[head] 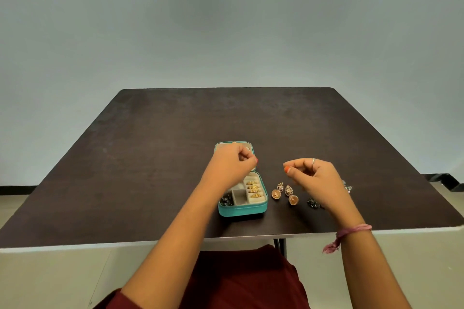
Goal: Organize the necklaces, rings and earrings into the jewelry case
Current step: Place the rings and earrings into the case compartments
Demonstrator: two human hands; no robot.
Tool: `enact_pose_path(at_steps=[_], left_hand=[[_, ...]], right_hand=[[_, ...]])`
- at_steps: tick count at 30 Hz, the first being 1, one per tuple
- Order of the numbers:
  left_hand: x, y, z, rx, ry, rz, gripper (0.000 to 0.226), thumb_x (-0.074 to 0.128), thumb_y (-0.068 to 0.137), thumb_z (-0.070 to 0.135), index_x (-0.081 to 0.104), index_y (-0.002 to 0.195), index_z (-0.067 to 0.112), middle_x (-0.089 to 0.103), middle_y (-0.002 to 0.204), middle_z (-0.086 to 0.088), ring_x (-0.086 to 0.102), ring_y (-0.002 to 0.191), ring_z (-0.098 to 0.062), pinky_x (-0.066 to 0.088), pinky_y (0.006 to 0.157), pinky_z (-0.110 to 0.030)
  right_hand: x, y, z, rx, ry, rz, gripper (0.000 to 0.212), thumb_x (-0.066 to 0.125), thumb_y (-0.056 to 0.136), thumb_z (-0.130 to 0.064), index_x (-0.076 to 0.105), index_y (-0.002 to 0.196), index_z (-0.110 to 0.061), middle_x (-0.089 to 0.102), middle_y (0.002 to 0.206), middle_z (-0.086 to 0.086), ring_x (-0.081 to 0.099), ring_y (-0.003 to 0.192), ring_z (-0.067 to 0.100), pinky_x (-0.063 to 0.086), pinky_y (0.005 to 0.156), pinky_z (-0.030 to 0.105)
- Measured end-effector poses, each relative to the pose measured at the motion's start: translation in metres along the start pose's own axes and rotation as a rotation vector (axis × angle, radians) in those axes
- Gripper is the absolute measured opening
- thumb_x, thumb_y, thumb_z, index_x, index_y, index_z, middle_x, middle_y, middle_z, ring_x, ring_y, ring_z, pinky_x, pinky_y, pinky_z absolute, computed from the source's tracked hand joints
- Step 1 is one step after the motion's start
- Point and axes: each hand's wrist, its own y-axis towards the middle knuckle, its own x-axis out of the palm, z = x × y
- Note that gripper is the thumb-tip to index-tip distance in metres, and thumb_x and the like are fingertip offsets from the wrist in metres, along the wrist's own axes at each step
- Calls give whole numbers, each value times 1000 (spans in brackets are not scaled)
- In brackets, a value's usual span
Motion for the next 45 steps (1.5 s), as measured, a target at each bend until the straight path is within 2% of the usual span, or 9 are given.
enact_pose_path(at_steps=[5, 9, 14, 21, 27, 30, 34, 40, 45], left_hand=[[23, 16, 10, 58, 215, -135, 14, 59, 87, 19, 72, 91, 17, 70, 90, 5, 62, 85, -8, 53, 80, -28], [40, 25, 18, 68, 397, -231, 18, 62, 86, 27, 74, 99, 20, 72, 99, 0, 64, 93, -16, 54, 84, -35], [55, 32, 29, 51, 532, -335, 19, 63, 85, 26, 72, 99, 16, 74, 78, -3, 62, 65, -13, 57, 80, -34], [67, 38, 35, 15, 617, -431, 24, 67, 85, 24, 69, 107, 14, 69, 75, 0, 69, 88, -17, 55, 85, -37], [64, 37, 36, 25, 565, -478, 28, 68, 84, 18, 70, 113, 20, 71, 94, -4, 67, 96, -19, 53, 90, -38], [56, 33, 35, 55, 478, -443, 27, 67, 87, 18, 69, 113, 20, 73, 94, -1, 67, 82, -14, 53, 90, -34], [39, 20, 36, 94, 294, -339, 18, 61, 92, 19, 69, 108, 19, 74, 95, -2, 57, 52, -1, 51, 71, -22], [5, -4, 32, 130, 13, -206, 14, 61, 92, 20, 66, 105, 22, 67, 90, 11, 53, 46, -1, 48, 56, -14], [-14, -20, 16, 136, -131, -114, 12, 64, 90, 20, 68, 99, 27, 65, 88, 15, 51, 40, 1, 45, 53, -8]], right_hand=[[-12, 8, 9, 31, -189, -15, 10, 66, 87, -21, 70, 84, -30, 72, 85, -1, 66, 83, 16, 55, 77, 32], [-12, 13, 14, 93, -404, -119, 10, 64, 89, -24, 72, 93, -23, 69, 93, -4, 59, 81, 5, 45, 70, 18], [-4, 14, 14, 182, -492, -204, 6, 67, 87, -27, 70, 91, -25, 65, 85, -5, 58, 78, 5, 46, 72, 21], [-3, 15, 14, 187, -479, -220, 6, 66, 87, -24, 72, 85, -25, 65, 77, -6, 58, 72, 5, 46, 67, 20], [-8, 13, 18, 200, -391, -241, 6, 67, 87, -17, 72, 83, -19, 70, 73, -3, 59, 58, 0, 40, 54, 11], [-11, 9, 16, 172, -352, -241, 10, 65, 87, -13, 70, 80, -18, 66, 62, -7, 56, 48, -4, 39, 50, 8], [-15, 5, 8, 108, -296, -183, 11, 63, 89, -15, 69, 81, -20, 70, 72, -2, 61, 62, 6, 53, 64, 24], [-20, -3, -8, 24, -126, -67, 5, 67, 87, -18, 70, 84, -20, 73, 75, 3, 62, 57, 1, 50, 63, 21], [-16, -11, -23, 7, 109, -33, 4, 69, 85, -11, 71, 87, -9, 70, 69, 3, 57, 50, 0, 38, 44, 8]])
